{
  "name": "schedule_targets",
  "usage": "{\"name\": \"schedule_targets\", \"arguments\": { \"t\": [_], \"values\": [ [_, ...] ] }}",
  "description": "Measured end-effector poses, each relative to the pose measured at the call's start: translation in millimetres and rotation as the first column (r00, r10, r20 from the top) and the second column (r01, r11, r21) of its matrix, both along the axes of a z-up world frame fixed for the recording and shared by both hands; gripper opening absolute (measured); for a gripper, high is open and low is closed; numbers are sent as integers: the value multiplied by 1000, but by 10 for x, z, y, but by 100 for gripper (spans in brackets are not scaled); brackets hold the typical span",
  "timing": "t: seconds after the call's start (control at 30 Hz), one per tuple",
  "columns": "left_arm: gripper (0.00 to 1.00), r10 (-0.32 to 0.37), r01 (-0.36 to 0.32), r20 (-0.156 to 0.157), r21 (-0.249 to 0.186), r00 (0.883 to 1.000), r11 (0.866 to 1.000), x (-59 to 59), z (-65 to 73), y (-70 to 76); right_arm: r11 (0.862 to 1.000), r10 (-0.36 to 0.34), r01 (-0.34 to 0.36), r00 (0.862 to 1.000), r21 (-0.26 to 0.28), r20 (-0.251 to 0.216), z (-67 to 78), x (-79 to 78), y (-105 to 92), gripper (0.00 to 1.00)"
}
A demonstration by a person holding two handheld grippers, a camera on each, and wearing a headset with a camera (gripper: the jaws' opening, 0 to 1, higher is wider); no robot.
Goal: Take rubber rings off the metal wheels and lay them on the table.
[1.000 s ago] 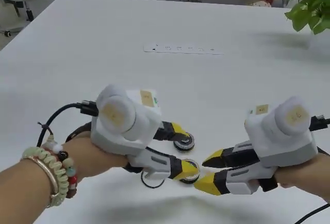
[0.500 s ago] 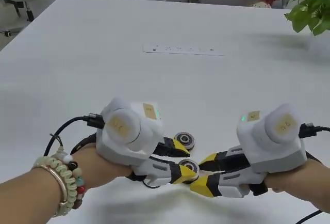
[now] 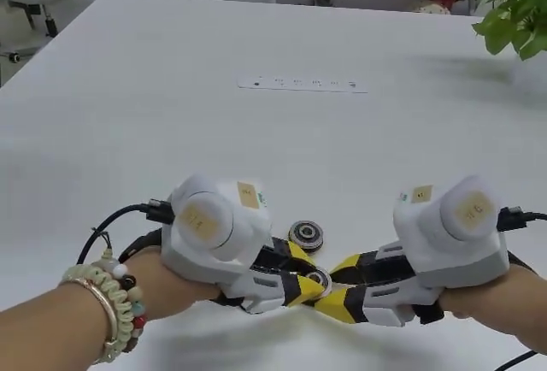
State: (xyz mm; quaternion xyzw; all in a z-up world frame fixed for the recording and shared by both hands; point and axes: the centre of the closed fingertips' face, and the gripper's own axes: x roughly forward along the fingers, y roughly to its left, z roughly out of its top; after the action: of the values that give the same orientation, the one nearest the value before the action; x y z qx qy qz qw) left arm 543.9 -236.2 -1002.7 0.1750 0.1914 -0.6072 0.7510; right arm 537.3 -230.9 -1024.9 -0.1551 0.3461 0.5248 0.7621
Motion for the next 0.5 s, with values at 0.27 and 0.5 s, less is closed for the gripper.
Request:
{"name": "schedule_targets", "arguments": {
  "t": [0.27,0.5],
  "values": [
    [14,18,-18,-15,-8,1000,1000,2,-3,8,1000,10,-10,1000,-18,-4,2,-12,-40,15],
    [14,28,-28,-21,-13,999,1000,3,-4,16,998,38,-36,999,-59,23,-20,-13,-82,4]
  ]
}}
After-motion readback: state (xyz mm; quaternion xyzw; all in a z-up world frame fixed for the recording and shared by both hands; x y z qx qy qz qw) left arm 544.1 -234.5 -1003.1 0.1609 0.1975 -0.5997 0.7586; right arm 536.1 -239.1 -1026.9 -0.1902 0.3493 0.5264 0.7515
